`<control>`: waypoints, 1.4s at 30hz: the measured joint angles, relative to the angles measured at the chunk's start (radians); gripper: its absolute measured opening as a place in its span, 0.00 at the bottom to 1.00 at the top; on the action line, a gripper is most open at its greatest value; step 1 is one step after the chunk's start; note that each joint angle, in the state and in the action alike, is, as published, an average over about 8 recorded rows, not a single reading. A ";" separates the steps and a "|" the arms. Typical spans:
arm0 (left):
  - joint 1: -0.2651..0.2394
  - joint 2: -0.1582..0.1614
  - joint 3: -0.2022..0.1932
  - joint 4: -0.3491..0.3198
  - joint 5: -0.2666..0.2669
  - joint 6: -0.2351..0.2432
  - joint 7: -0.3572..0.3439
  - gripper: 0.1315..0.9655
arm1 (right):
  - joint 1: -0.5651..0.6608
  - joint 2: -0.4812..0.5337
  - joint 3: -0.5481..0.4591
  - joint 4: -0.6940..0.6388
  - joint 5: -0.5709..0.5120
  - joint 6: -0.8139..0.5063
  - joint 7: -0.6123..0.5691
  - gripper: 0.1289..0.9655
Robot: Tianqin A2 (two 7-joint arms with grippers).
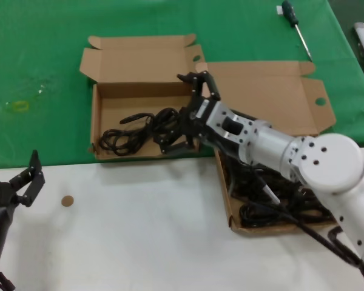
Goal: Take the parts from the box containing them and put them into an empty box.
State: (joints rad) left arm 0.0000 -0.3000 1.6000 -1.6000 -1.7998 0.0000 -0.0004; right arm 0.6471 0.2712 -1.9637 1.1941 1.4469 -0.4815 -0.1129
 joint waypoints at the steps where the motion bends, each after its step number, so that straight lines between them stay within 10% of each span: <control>1: 0.000 0.000 0.000 0.000 0.000 0.000 0.000 0.40 | -0.013 0.001 0.007 0.008 0.007 0.009 0.002 1.00; 18: 0.000 0.000 0.000 0.000 0.000 0.000 0.001 0.86 | -0.234 0.010 0.131 0.146 0.127 0.174 0.041 1.00; 42: 0.000 0.000 0.000 0.000 0.000 0.000 0.000 1.00 | -0.546 0.024 0.307 0.342 0.298 0.406 0.095 1.00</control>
State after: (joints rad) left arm 0.0000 -0.3000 1.6000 -1.6000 -1.7999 0.0000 -0.0001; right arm 0.1013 0.2955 -1.6569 1.5365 1.7448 -0.0754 -0.0177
